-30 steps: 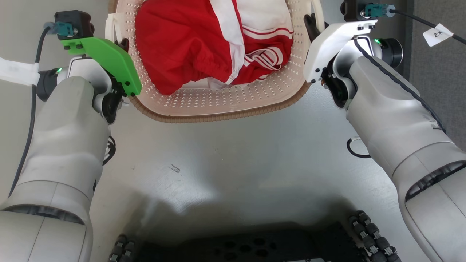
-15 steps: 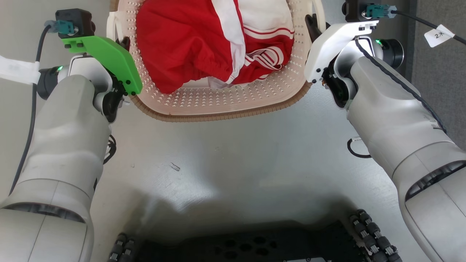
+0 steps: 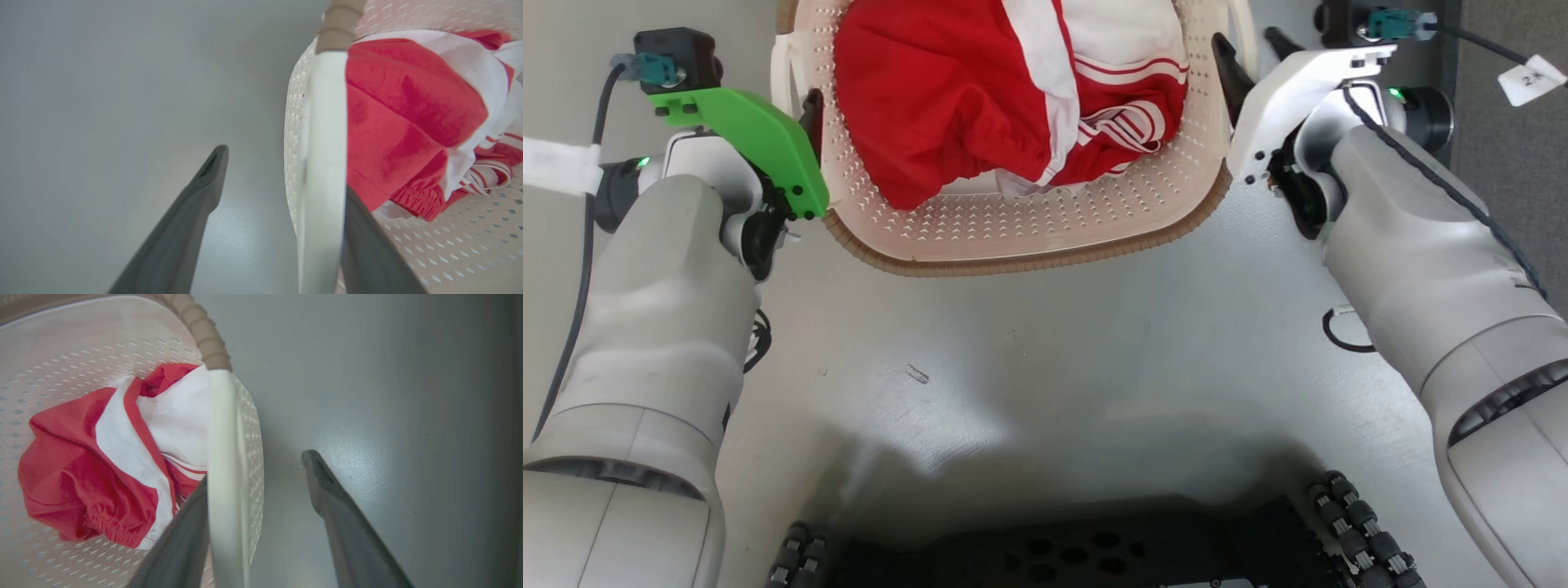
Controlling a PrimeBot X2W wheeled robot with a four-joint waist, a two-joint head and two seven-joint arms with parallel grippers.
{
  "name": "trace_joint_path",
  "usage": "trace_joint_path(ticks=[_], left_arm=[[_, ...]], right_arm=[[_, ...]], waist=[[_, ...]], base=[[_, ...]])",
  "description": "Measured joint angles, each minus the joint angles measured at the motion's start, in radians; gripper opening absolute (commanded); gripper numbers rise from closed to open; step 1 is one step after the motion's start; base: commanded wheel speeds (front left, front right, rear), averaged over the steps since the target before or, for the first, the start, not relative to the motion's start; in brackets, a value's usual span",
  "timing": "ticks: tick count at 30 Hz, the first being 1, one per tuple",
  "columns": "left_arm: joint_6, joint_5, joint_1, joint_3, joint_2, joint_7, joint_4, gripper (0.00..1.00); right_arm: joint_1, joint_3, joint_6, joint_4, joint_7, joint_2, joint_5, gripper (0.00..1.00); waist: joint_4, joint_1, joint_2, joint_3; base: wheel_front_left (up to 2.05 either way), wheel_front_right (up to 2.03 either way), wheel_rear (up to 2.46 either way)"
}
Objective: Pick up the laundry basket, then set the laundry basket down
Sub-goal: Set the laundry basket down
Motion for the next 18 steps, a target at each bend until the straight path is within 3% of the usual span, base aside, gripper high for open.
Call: trace_joint_path(ticks=[18], left_arm=[[-0.008,-0.001,-0.001,-0.011,-0.001,-0.022,0.009,1.0]], right_arm=[[0.002,0.038,0.044,-0.052,-0.009,-0.024,0.027,1.0]], waist=[[0.006,0.0,0.0,-0.011]], base=[[0.0,0.0,0.0]])
